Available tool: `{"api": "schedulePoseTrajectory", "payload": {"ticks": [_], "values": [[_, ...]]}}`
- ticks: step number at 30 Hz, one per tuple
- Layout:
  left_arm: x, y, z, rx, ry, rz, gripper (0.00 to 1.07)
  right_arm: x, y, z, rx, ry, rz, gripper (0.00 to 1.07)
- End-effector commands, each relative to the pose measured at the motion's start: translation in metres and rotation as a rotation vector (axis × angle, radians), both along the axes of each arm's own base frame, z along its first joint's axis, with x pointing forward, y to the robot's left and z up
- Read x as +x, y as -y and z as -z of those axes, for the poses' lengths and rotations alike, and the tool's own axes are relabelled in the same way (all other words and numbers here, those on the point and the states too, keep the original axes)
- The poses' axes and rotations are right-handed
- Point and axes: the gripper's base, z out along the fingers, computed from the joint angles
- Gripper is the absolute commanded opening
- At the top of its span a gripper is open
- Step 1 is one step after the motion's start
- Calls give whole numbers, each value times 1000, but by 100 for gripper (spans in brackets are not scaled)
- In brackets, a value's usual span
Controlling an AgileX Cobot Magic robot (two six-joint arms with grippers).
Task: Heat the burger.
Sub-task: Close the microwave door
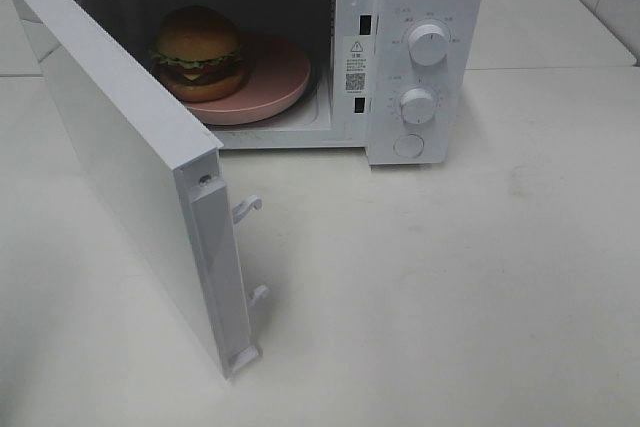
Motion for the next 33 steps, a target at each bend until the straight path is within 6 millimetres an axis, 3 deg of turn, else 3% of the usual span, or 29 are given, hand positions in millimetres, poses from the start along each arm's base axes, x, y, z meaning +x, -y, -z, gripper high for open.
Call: {"api": "schedulePoseTrajectory", "payload": {"ticks": [1,8,21,33], "values": [[19,-1,-3,-15,26,-15,0,-4,1,0,8,45,9,76],[40,-3,-5,-12,126,-41,0,-4,1,0,8,45,9,76],[60,-11,50,-25,319,-137,0,-4,1,0,7,45,8,76],[75,-15,78,30,410,-159,0,-4,1,0,7,45,8,76]]}}
